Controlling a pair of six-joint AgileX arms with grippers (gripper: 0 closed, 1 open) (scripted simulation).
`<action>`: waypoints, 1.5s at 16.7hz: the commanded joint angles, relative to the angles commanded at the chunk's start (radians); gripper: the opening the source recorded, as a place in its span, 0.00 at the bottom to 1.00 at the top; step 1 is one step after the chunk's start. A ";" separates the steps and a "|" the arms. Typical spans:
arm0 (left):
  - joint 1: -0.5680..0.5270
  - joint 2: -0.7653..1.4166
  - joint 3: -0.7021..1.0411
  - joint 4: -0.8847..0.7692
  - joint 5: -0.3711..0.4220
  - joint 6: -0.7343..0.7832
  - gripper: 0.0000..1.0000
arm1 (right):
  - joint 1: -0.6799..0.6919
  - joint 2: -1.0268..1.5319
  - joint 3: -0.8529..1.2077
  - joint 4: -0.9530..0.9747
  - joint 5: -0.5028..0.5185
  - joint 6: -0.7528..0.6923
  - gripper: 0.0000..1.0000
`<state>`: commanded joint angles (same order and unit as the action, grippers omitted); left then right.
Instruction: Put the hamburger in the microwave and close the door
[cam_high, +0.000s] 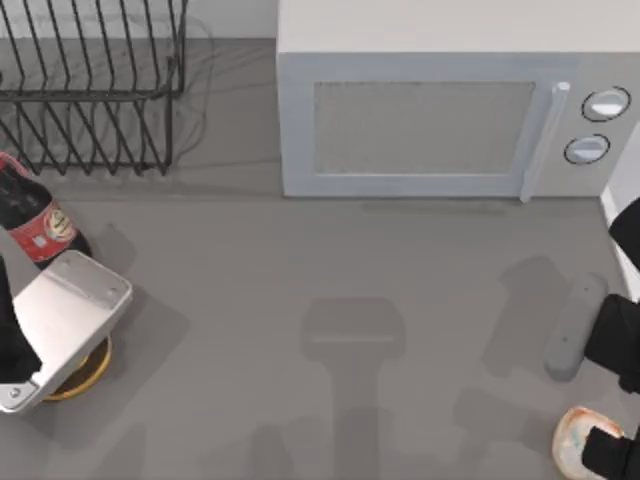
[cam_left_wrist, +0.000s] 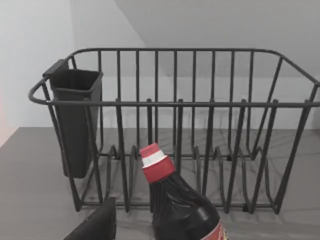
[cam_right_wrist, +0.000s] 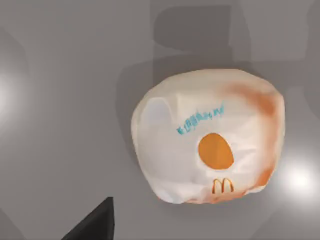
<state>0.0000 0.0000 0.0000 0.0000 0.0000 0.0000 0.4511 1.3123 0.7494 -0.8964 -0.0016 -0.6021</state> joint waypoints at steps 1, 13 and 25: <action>0.000 0.000 0.000 0.000 0.000 0.000 1.00 | 0.014 0.041 0.025 -0.027 0.001 -0.019 1.00; 0.000 0.000 0.000 0.000 0.000 0.000 1.00 | 0.036 0.143 0.027 0.002 0.003 -0.051 1.00; 0.000 0.000 0.000 0.000 0.000 0.000 1.00 | 0.040 0.303 -0.123 0.315 0.003 -0.046 1.00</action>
<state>0.0000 0.0000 0.0000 0.0000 0.0000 0.0000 0.4912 1.6152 0.6264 -0.5813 0.0017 -0.6480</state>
